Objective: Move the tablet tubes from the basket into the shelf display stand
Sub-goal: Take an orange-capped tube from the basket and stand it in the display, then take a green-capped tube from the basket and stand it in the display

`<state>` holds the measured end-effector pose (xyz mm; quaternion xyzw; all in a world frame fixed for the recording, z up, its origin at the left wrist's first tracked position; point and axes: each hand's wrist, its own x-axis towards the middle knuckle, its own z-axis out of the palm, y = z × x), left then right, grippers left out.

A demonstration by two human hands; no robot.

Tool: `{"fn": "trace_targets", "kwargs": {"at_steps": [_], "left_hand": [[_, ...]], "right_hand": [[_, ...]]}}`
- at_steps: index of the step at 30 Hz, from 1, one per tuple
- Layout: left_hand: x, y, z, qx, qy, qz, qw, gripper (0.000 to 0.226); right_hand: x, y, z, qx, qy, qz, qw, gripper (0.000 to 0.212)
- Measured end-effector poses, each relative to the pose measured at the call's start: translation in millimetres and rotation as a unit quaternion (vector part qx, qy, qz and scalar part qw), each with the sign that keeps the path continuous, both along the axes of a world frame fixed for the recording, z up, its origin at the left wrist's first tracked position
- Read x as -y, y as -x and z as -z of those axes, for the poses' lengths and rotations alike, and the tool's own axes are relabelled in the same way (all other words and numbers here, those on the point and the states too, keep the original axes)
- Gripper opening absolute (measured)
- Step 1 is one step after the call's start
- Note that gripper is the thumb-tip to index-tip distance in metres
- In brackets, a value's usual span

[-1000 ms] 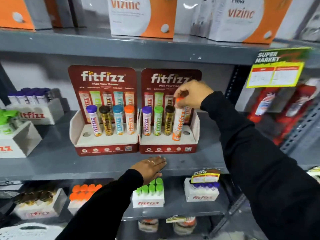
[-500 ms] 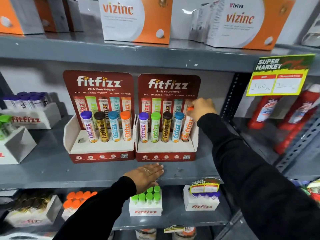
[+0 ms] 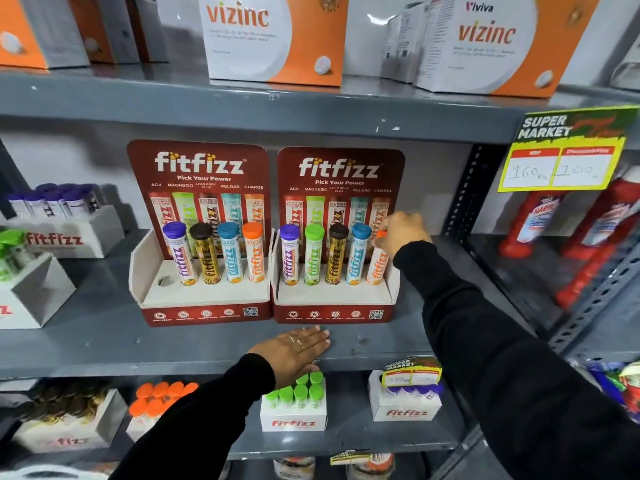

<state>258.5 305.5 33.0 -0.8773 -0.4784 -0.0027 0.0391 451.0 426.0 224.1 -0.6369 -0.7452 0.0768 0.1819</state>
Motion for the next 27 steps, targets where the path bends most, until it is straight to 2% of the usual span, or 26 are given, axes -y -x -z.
{"fn": "trace_targets", "kwargs": {"at_steps": [4,7,9,12,16,18,20,22,24,27], "left_hand": [[3.1,0.2,-7.3,-0.008,0.018,-0.023,1.000,0.076],[0.7,-5.6,-9.3,-0.009,0.014,-0.015,1.000,0.091],[0.1,-7.1,-6.7,-0.020,0.055,-0.025,0.998,0.097],[0.7,-8.0,-9.3,-0.036,0.053,-0.018,0.998,0.099],[1.3,-11.5,-11.8,-0.035,0.059,-0.038,0.997,0.064],[5.4,-9.4,-16.2,-0.009,0.054,-0.039,0.998,0.071],[17.4,2.8,-21.8,0.042,0.029,-0.053,0.997,0.078],[36.7,27.6,-18.0,0.082,-0.004,-0.067,0.994,0.064],[62.6,59.9,-9.4,0.080,-0.035,-0.099,0.991,0.052],[115.4,121.2,10.3,0.085,-0.067,-0.202,0.973,0.043]], "right_hand": [[-1.5,0.1,-2.0,0.007,0.004,-0.005,1.000,0.030],[0.1,-1.7,-5.4,0.032,0.010,-0.012,0.999,0.032],[4.0,-2.9,-4.1,0.069,0.018,-0.036,0.997,0.034],[11.8,-5.6,1.0,0.097,0.004,-0.077,0.992,0.040],[25.1,3.8,2.0,0.034,-0.127,-0.070,0.989,0.040],[36.6,22.5,2.1,-0.003,-0.236,-0.104,0.966,0.033],[51.1,52.8,5.2,-0.035,-0.343,-0.178,0.922,0.024],[68.8,90.6,15.1,-0.062,-0.414,-0.269,0.867,0.020],[93.1,130.8,29.3,-0.083,-0.413,-0.349,0.837,0.024],[133.0,194.7,60.5,-0.134,-0.368,-0.451,0.802,0.025]]}}
